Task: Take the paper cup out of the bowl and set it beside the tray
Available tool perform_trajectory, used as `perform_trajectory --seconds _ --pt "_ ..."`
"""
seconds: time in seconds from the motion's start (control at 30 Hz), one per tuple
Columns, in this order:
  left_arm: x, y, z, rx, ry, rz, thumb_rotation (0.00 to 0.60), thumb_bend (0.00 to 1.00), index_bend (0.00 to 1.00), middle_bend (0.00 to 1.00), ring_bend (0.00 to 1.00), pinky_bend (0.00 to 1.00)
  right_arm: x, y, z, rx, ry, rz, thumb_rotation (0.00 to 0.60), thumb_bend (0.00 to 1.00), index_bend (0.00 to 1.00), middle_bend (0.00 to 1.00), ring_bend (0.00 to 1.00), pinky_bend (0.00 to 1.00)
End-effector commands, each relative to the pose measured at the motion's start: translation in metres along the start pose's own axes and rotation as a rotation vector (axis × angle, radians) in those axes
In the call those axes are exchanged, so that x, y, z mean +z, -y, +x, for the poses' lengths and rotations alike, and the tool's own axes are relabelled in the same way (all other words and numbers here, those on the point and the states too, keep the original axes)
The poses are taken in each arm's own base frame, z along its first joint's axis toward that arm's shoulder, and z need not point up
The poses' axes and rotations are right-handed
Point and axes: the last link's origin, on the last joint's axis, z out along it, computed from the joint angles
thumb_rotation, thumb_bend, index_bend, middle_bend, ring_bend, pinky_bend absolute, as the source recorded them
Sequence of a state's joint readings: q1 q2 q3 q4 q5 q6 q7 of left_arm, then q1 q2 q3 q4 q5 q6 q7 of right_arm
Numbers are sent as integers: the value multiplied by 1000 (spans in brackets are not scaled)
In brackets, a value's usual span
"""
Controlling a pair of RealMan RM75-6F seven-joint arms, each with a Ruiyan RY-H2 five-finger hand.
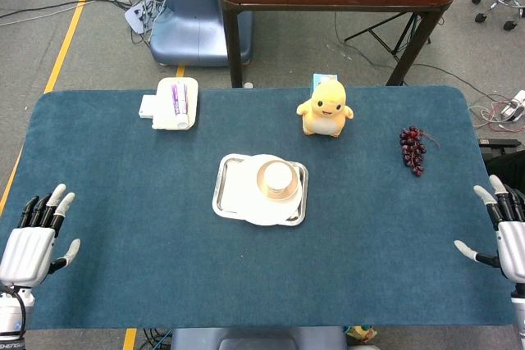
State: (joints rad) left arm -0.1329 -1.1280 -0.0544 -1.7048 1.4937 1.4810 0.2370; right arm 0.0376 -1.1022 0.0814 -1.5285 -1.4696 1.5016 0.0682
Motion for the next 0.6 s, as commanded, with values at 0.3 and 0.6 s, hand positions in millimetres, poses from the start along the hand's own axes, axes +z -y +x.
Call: perform_trajectory --seconds 0.3,0.6 --pt "0 -1 2 -9 -7 -5 600 324 0 0 0 0 4 0 -6 -3 26 -5 600 105 22 0 0 0" --pt "-3 8 3 -21 -5 29 600 324 0 0 0 0 25 1 -10 -4 91 -2 600 104 22 0 0 0"
